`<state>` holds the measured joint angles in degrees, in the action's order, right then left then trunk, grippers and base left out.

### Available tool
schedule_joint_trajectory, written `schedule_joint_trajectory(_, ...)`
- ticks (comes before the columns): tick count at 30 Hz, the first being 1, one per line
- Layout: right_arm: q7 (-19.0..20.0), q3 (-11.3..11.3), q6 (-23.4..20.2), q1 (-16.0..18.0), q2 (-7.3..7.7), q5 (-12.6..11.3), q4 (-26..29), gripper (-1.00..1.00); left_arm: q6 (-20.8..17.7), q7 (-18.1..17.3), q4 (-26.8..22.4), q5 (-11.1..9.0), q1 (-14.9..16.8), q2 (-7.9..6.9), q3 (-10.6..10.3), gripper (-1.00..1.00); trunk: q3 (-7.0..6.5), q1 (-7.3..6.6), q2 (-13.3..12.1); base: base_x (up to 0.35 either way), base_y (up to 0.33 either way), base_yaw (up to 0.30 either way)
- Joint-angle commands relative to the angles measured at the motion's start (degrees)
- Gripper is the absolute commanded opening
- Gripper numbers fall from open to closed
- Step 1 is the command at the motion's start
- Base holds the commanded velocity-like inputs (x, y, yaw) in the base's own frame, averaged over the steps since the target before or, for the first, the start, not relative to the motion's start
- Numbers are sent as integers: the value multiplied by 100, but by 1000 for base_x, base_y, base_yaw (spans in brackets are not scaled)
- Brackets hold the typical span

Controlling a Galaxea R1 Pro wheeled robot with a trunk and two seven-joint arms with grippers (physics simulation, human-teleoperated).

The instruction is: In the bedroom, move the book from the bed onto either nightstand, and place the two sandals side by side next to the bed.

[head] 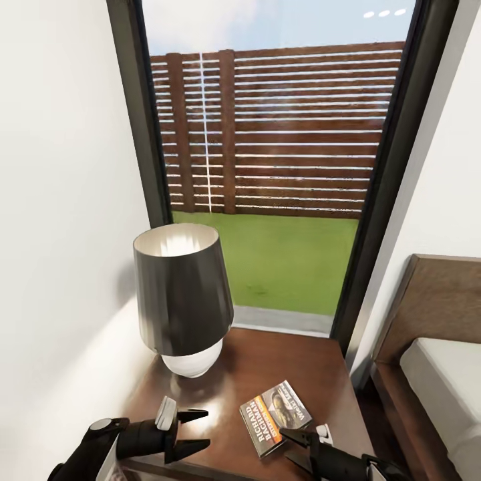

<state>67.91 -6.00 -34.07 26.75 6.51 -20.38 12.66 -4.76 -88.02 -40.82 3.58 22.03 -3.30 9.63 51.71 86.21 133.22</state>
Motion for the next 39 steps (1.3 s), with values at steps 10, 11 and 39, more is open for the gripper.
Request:
schedule_joint_trajectory(10, 12, -17, -37, 1, -44, 8, 124, 100, -52, -36, -5, 38, 3, 4, 21, 100, -174, -221, -400, 0, 0, 0)
schedule_joint_trajectory(11, 12, -16, -37, 0, -46, 8, 138, 100, -52, -35, -5, 38, 3, 4, 21, 100, -192, -243, -440, 0, 0, 0)
schedule_joint_trajectory(39, 12, -15, -32, 1, -54, 2, 193, 100, -52, -31, -5, 36, 3, 4, 16, 100, -498, -617, -1122, 0, 0, 0)
